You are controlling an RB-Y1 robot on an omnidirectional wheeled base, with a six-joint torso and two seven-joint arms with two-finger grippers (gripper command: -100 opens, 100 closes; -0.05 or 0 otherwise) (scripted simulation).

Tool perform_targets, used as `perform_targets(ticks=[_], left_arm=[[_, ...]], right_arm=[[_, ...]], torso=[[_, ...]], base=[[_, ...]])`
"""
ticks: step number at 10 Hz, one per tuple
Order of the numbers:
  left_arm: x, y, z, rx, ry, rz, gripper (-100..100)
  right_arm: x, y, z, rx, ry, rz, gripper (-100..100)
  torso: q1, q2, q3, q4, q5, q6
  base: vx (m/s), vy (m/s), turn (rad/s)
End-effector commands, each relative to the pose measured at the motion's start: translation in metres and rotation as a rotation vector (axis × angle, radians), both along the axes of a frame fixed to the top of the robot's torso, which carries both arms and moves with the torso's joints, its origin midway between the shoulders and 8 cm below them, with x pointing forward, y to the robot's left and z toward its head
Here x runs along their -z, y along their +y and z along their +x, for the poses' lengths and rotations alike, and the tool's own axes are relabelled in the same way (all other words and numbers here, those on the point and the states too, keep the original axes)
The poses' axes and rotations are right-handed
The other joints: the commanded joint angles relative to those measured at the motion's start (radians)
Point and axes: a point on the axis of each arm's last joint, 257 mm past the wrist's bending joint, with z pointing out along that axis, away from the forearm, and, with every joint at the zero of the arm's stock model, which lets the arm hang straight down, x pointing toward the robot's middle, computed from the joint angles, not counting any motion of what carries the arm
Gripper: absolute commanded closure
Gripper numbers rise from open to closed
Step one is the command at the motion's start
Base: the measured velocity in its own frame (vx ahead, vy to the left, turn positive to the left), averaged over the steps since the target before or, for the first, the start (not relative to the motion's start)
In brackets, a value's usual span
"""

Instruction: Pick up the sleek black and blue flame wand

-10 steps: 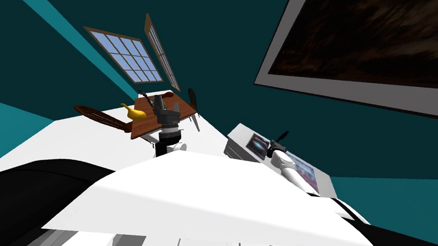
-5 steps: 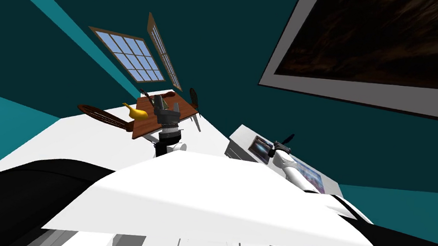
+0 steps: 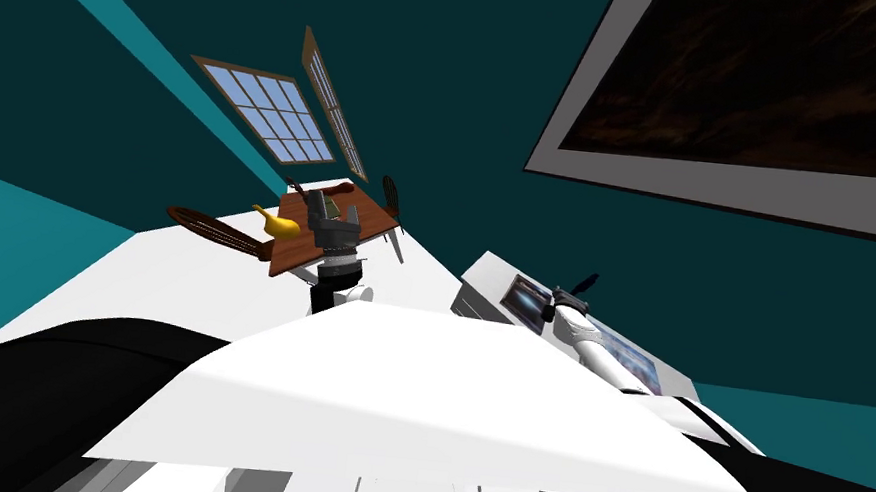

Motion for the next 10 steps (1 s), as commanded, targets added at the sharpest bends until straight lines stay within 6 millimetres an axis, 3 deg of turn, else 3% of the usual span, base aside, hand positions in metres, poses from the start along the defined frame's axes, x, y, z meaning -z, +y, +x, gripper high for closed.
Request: perform_targets(ticks=[1, 10], left_arm=[[0.0, 0.0, 0.0, 0.0, 0.0, 0.0, 0], [0.0, 0.0, 0.0, 0.0, 0.0, 0.0, 0]], right_arm=[[0.003, -0.004, -0.006, 0.008, -0.003, 0.004, -100], [0.009, -0.039, -0.053, 0.055, -0.018, 0.018, -100]], torso=[[0.0, 0.0, 0.0, 0.0, 0.0, 0.0], [0.0, 0.0, 0.0, 0.0, 0.0, 0.0]], base=[[0.03, 0.021, 0.043], [0.026, 0.018, 0.044]])
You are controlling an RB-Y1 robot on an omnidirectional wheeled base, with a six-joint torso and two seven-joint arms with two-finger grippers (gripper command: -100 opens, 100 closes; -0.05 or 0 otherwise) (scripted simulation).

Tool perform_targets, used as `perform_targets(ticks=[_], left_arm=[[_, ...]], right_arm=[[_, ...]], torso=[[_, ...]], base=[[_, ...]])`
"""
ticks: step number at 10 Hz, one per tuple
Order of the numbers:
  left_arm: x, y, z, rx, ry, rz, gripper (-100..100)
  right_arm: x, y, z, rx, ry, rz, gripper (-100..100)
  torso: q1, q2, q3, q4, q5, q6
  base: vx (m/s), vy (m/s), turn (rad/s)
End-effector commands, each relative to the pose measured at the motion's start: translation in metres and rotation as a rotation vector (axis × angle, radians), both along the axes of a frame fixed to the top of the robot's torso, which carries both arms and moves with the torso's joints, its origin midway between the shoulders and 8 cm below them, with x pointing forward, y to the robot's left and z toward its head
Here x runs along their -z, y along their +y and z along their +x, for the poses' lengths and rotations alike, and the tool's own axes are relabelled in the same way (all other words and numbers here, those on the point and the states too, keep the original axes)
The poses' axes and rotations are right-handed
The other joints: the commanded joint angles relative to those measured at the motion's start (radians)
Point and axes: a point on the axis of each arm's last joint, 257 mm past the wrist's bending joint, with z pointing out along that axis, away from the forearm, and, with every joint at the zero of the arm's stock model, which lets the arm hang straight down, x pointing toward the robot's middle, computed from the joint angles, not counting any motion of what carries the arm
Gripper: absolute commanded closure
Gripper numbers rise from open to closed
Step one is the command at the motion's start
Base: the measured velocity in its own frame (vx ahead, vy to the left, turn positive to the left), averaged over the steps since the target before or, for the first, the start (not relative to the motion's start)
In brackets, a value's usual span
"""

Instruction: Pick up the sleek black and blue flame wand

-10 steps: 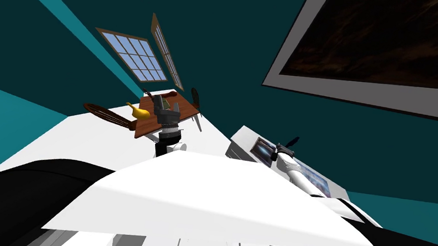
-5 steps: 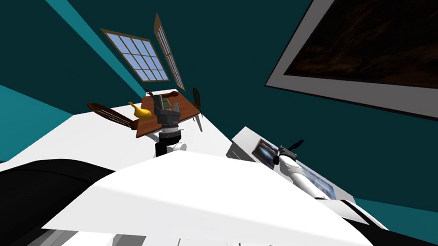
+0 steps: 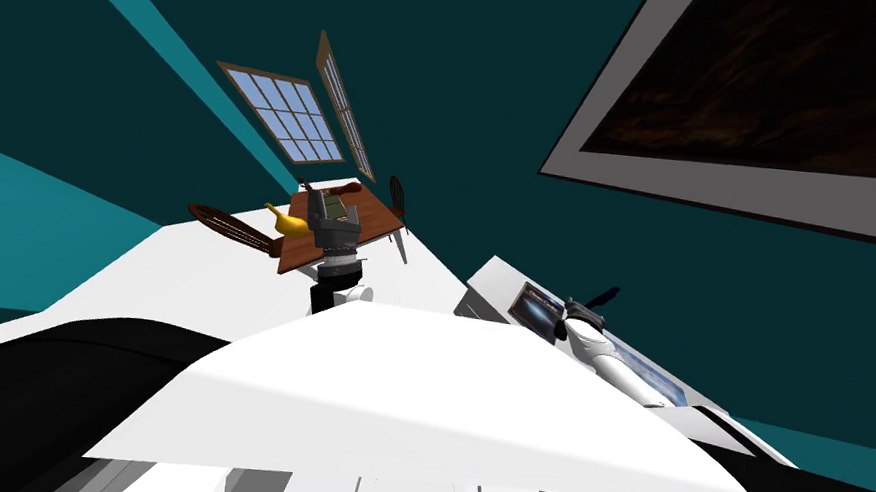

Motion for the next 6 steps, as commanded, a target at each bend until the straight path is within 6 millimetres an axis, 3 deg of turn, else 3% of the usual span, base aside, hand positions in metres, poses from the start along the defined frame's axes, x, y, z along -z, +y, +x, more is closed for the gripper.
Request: perform_targets(ticks=[1, 3, 4, 6], left_arm=[[0.0, 0.0, 0.0, 0.0, 0.0, 0.0, 0], [0.0, 0.0, 0.0, 0.0, 0.0, 0.0, 0], [0.0, 0.0, 0.0, 0.0, 0.0, 0.0, 0], [0.0, 0.0, 0.0, 0.0, 0.0, 0.0, 0]], right_arm=[[0.0, -0.013, -0.019, 0.006, 0.023, -0.018, -100], [0.0, -0.013, -0.019, 0.021, -0.015, 0.01, -100], [-0.001, -0.025, -0.035, 0.019, 0.024, -0.019, -100], [-0.001, -0.025, -0.035, 0.03, -0.007, 0.003, -100]], torso=[[0.0, 0.0, 0.0, 0.0, 0.0, 0.0], [0.0, 0.0, 0.0, 0.0, 0.0, 0.0], [0.0, 0.001, 0.0, 0.0, 0.0, 0.0], [0.0, 0.0, 0.0, 0.0, 0.0, 0.0]], base=[[0.046, 0.025, 0.086], [0.027, 0.018, 0.027], [0.03, 0.015, 0.077], [0.023, 0.012, 0.027]])
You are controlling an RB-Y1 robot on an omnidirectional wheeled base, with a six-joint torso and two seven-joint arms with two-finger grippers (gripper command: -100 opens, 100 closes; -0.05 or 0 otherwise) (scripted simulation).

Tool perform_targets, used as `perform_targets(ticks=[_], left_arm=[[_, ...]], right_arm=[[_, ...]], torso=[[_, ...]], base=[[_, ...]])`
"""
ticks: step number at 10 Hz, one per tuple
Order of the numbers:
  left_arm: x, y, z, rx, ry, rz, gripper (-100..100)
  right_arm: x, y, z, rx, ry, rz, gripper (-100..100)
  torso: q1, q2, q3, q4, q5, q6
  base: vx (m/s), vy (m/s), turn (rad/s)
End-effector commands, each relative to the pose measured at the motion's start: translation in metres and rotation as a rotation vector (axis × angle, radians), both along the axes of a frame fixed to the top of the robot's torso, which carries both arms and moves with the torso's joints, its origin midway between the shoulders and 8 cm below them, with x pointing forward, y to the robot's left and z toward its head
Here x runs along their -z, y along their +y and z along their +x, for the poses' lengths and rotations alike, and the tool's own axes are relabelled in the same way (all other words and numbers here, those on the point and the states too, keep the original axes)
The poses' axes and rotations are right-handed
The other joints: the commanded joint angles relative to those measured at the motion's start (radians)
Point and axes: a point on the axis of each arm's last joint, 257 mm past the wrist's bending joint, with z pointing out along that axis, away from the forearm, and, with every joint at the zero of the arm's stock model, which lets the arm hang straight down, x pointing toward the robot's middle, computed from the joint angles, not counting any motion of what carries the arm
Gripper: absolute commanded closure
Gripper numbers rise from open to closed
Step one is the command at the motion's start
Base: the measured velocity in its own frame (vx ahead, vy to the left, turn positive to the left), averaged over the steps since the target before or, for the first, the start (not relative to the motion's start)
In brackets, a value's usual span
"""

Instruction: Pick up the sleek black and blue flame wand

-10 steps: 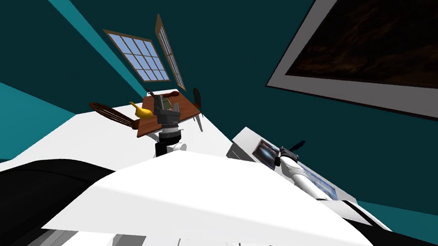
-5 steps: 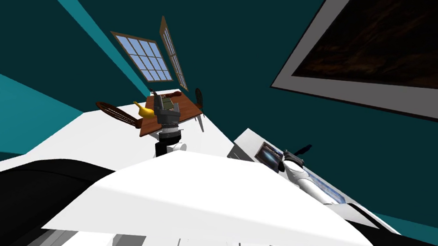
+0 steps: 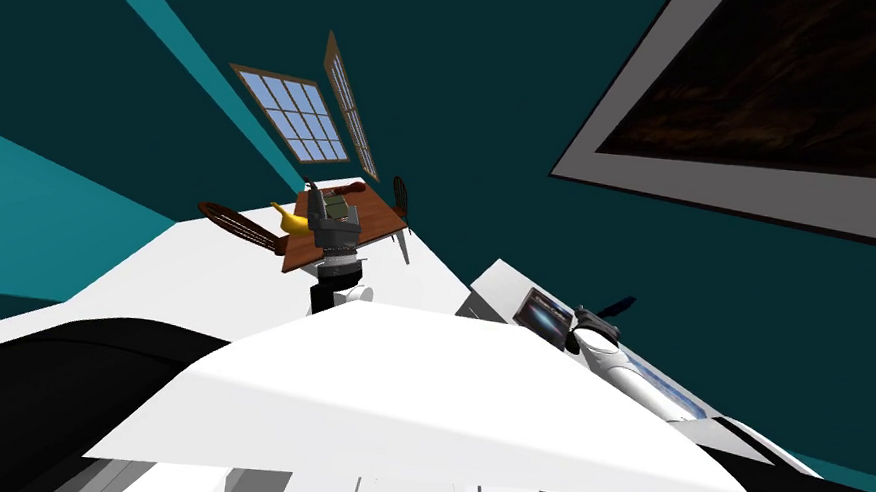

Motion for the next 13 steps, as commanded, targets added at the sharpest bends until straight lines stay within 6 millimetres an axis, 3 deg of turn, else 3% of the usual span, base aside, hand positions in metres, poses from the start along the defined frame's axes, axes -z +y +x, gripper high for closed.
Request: perform_targets(ticks=[1, 2, 4, 5, 7, 8, 10, 11, 13], left_arm=[[0.0, 0.0, 0.0, 0.0, 0.0, 0.0, 0], [0.0, 0.0, 0.0, 0.0, 0.0, 0.0, 0], [0.0, 0.0, 0.0, 0.0, 0.0, 0.0, 0], [0.0, 0.0, 0.0, 0.0, 0.0, 0.0, 0], [0.0, 0.0, 0.0, 0.0, 0.0, 0.0, 0], [0.0, 0.0, 0.0, 0.0, 0.0, 0.0, 0], [0.0, 0.0, 0.0, 0.0, 0.0, 0.0, 0], [0.0, 0.0, 0.0, 0.0, 0.0, 0.0, 0], [0.0, 0.0, 0.0, 0.0, 0.0, 0.0, 0]], right_arm=[[0.0, 0.0, -0.001, 0.008, -0.019, 0.014, -100], [-0.002, -0.012, -0.017, 0.009, 0.011, -0.009, -100], [-0.002, -0.012, -0.017, 0.021, -0.02, 0.013, -100], [-0.005, -0.024, -0.034, 0.02, 0.014, -0.013, -100], [-0.005, -0.024, -0.034, 0.033, -0.02, 0.011, -100], [-0.009, -0.036, -0.05, 0.03, 0.019, -0.018, -100], [-0.008, -0.036, -0.048, 0.034, 0.004, -0.007, -100], [-0.008, -0.036, -0.048, 0.036, -0.001, -0.004, 100], [-0.009, -0.037, -0.049, 0.038, 0.0, -0.006, 100]], torso=[[0.0, 0.0, 0.0, 0.0, 0.0, 0.0], [0.0, 0.001, 0.0, 0.0, 0.0, 0.0], [0.001, 0.0, 0.0, 0.0, 0.0, 0.0], [0.0, 0.0, 0.0, 0.0, 0.0, 0.0], [0.0, -0.001, -0.001, 0.0, 0.0, 0.0], [0.0, 0.0, 0.0, 0.0, 0.0, 0.0], [0.001, -0.001, 0.0, 0.0, 0.0, 0.0], [0.0, 0.0, 0.0, 0.0, 0.0, 0.0], [0.0, 0.0, 0.0, 0.0, -0.001, -0.002]], base=[[0.0, 0.0, 0.0], [0.023, 0.017, 0.097], [0.024, 0.016, 0.023], [0.045, 0.021, 0.097], [0.027, 0.013, 0.018], [0.029, 0.02, 0.09], [0.019, 0.012, 0.033], [0.0, 0.0, 0.0], [-0.001, -0.002, -0.011]])
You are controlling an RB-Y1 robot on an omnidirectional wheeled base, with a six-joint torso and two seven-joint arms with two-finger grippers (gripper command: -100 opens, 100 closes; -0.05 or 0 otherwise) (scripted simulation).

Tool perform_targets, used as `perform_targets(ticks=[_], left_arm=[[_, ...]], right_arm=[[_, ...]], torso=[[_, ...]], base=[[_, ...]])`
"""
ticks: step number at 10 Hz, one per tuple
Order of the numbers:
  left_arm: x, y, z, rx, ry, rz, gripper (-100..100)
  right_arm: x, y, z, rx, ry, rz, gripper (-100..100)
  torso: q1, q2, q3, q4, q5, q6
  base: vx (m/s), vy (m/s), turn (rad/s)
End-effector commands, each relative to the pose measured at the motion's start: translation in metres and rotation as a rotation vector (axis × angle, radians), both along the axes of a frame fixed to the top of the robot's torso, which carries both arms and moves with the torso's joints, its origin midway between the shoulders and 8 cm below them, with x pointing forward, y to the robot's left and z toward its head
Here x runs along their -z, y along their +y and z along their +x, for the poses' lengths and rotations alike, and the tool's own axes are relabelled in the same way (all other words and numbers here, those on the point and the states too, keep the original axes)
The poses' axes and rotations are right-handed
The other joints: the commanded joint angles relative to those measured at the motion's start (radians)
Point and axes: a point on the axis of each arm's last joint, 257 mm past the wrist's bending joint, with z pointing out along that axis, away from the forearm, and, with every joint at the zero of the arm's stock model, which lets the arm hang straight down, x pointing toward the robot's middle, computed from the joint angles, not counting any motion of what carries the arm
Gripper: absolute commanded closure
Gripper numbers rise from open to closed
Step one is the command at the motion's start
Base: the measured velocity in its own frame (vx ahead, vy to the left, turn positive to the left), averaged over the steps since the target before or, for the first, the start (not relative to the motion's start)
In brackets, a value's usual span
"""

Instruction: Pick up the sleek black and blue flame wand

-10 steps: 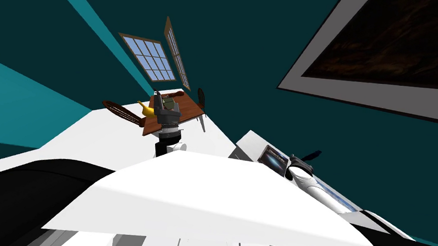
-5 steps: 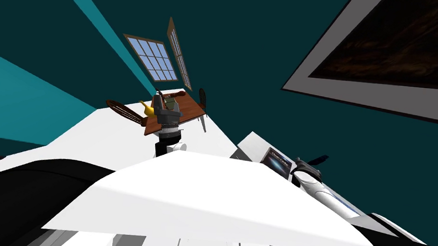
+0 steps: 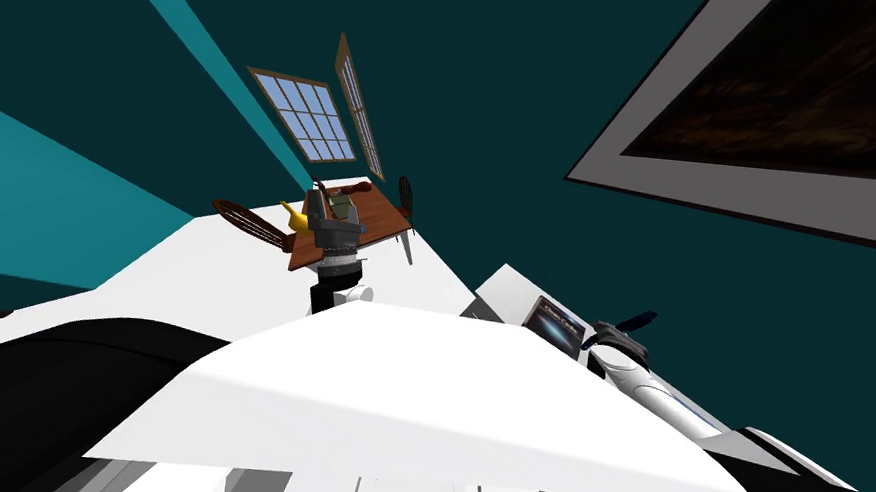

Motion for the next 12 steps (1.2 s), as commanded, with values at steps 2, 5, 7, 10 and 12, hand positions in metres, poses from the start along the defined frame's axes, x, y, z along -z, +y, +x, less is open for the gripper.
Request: perform_targets(ticks=[2, 5, 7, 10, 12], left_arm=[[0.0, 0.0, 0.0, 0.0, 0.0, 0.0, 0], [0.0, 0.0, 0.0, 0.0, 0.0, 0.0, 0], [0.0, 0.0, 0.0, 0.0, 0.0, 0.0, 0], [0.0, 0.0, 0.0, 0.0, 0.0, 0.0, 0], [0.0, 0.0, 0.0, 0.0, 0.0, 0.0, 0]], right_arm=[[0.0, 0.0, 0.0, 0.0, 0.001, 0.0, 100], [0.004, 0.013, 0.015, -0.005, -0.021, 0.016, 100], [0.007, 0.025, 0.032, -0.013, -0.032, 0.026, 100], [0.009, 0.036, 0.048, -0.019, -0.048, 0.039, 100], [0.009, 0.036, 0.048, -0.03, -0.02, 0.02, 100]], torso=[[0.0, 0.0, 0.0, 0.0, 0.0, 0.0], [-0.001, 0.002, 0.001, 0.0, -0.001, 0.001], [-0.002, 0.003, 0.001, 0.0, -0.003, 0.0], [-0.002, 0.003, 0.0, -0.002, -0.007, 0.002], [-0.002, 0.003, 0.0, -0.002, -0.008, 0.002]], base=[[0.0, 0.0, 0.0], [-0.022, -0.013, -0.052], [-0.041, -0.028, -0.063], [-0.027, -0.018, -0.046], [-0.009, -0.002, 0.003]])
